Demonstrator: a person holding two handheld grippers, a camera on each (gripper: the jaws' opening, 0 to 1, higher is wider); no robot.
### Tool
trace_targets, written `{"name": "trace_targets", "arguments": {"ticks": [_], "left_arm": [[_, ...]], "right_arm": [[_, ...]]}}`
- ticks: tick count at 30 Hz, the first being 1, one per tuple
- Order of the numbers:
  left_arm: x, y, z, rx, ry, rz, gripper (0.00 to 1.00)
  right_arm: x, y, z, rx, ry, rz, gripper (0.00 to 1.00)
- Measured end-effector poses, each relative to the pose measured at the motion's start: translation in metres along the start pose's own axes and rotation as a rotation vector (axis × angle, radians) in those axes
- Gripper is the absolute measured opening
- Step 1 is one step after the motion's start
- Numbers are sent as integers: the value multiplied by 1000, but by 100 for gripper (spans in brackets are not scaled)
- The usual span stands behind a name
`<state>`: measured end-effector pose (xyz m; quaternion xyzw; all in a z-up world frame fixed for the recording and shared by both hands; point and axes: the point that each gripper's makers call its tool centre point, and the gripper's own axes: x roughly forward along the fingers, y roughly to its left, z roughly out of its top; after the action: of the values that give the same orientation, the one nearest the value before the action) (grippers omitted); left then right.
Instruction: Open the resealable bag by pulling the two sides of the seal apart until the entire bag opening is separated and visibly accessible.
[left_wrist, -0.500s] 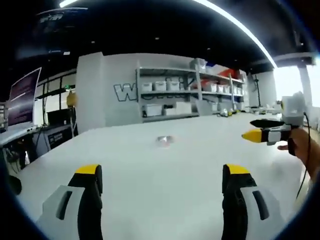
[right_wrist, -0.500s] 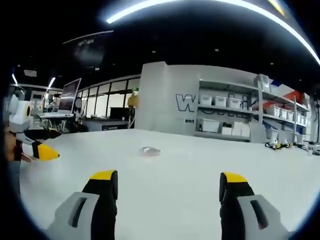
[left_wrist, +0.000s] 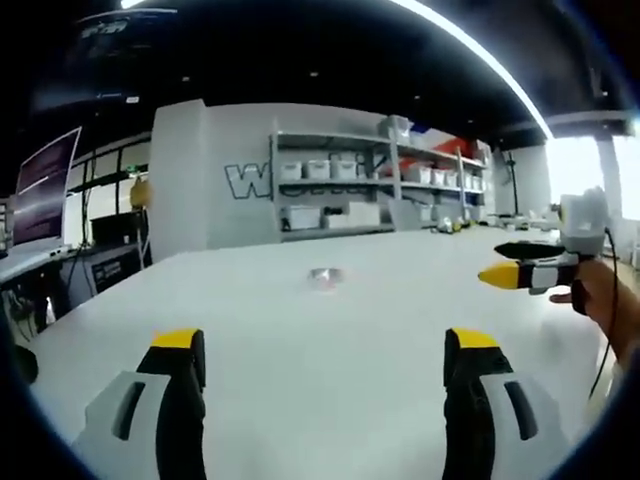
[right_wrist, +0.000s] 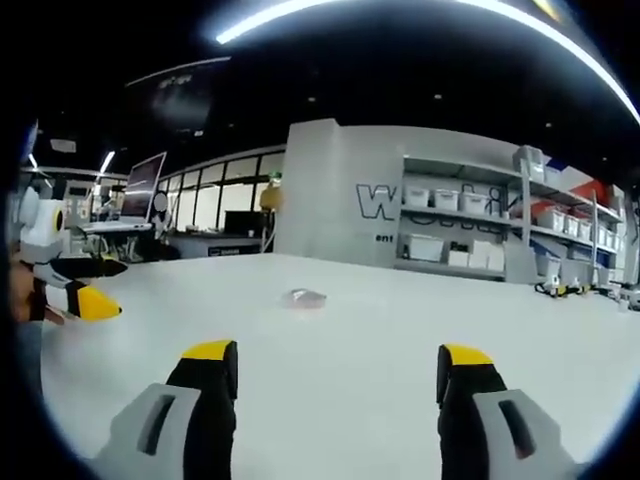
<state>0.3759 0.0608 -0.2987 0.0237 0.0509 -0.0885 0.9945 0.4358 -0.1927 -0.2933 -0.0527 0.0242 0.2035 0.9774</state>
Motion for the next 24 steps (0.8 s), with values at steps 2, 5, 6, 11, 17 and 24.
{"name": "trace_targets", "arguments": {"ticks": [2,5,6,11,17,24], "left_arm": [[0,-1,-1,-4,2,-4,98],[0,-2,-1,-6,4,-8,98],[0,-3,-2,-7,7,-10,98],[0,-3,-3,-10,8,-12,98],[0,-3,-2,-9,5,-14,97],[0,-3,-2,-11,7,-17,97]], "right_arm": [[0,0,-1,-2,2,1,82],[0,1,-1,-3,5,5,81],[0,1,-2,-3,7,6,81],[0,2,-2,-3,9,9,80],[1,3,-2,-3,9,14,80],[2,4,-2,-6,11,17,78]]}}
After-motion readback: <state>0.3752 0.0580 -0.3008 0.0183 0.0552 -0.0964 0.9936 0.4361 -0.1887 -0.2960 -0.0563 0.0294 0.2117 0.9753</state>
